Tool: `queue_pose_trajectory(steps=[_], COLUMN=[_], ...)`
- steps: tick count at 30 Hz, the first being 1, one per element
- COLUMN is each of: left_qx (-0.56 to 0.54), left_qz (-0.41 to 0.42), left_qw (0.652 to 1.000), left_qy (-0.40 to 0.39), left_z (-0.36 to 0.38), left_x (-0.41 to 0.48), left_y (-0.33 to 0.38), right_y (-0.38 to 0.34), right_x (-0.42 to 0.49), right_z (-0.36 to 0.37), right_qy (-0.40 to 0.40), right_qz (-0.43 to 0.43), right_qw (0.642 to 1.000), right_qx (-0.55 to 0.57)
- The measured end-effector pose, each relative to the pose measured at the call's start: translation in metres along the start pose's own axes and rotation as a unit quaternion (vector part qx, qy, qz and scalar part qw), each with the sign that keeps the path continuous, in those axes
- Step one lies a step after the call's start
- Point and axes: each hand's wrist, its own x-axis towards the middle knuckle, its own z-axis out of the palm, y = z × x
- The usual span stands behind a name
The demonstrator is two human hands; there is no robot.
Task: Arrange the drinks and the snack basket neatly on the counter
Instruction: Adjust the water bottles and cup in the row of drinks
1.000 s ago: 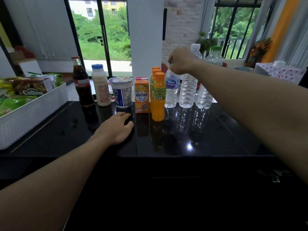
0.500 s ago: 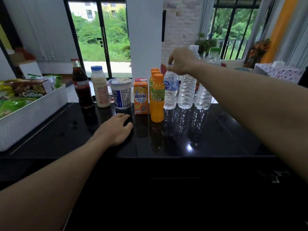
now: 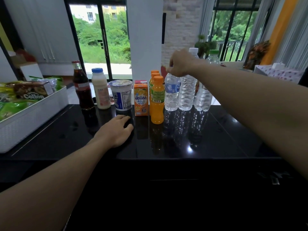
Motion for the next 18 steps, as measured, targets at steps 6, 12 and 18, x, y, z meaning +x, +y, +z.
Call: queue_pose_trajectory(steps=[6, 12, 18], left_qx=[0.003, -0.002, -0.005], left_qz=[-0.001, 0.002, -0.001], left_qw=[1.000, 1.000, 1.000], left_qy=[-0.006, -0.004, 0.000], left_z=[0.000, 0.000, 0.000], left_x=[0.001, 0.000, -0.001], left_y=[0.000, -0.001, 0.000], right_y=[0.004, 0.006, 0.006], right_x=[0.000, 0.001, -0.001], right_z=[-0.002, 0.006, 0.006], right_qy=[-0.010, 0.017, 0.018], right_qz=[-0.005, 0.005, -0.007], right_qw=[1.000, 0.999, 0.999], right_qx=[0.027, 0.032, 0.032])
